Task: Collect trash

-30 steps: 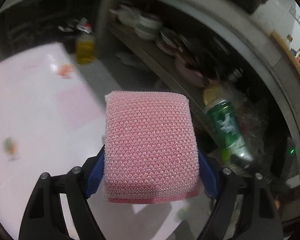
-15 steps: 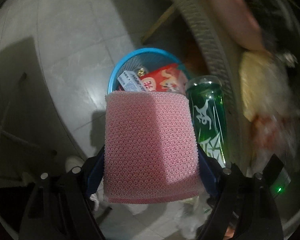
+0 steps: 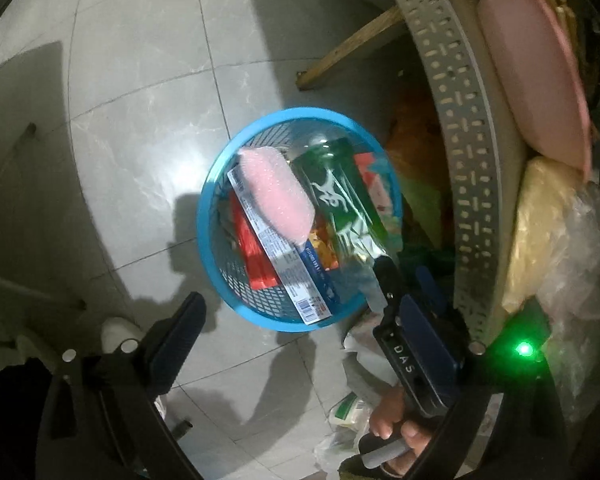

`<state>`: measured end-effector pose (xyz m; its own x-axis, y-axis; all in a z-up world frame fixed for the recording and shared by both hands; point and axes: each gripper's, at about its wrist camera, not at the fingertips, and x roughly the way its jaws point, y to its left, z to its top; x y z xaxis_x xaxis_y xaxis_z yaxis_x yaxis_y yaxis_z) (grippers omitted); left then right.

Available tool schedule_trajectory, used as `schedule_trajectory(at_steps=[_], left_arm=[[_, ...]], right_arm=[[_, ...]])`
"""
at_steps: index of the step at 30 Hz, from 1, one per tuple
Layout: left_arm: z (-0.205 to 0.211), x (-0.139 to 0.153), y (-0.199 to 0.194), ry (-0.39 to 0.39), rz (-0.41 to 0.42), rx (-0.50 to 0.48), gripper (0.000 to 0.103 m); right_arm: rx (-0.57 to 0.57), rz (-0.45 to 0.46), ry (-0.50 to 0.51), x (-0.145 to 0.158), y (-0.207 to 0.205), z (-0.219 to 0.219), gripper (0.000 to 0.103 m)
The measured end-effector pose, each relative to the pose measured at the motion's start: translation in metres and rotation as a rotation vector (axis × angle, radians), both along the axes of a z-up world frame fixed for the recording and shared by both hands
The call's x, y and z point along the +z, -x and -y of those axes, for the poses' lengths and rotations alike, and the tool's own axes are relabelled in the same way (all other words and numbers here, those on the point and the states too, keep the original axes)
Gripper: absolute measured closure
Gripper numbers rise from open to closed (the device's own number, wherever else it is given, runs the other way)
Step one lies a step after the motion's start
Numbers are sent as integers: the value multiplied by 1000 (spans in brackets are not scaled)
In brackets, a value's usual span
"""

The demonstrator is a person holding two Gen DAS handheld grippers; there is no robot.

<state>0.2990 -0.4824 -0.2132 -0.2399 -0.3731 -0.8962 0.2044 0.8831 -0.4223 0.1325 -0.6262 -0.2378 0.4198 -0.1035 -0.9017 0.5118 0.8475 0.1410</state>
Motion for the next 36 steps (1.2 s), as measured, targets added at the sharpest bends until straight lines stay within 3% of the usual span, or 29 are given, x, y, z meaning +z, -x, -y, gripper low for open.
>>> schedule_trajectory(at_steps=[6,8,13,16,20,23,28,34,36], left_arm=[[-15,46,4,77,73,-35,8],[-27,74,10,115,123,-59,8],[-74,155,40,215,335,-135,8],[-117,201,74,264,483,-168,7],[-185,243,126,298,642,-142,6],[-226,256,159,273,736,-91,6],[-286,256,213,152,854,0,6],[-319,237,265,6,988,11,6],[-326,231,276,-44,992,28,6]], right_arm=[[-14,73,55,29,37,-11,30],[-26,115,54,43,44,-15,30],[-43,239,70,95,102,-53,26],[-23,322,111,133,138,-90,16],[7,399,165,180,179,-141,8],[7,431,173,200,197,-172,8],[-26,405,247,219,217,-214,8],[-29,374,492,223,238,-269,8],[-23,361,522,220,242,-279,8]])
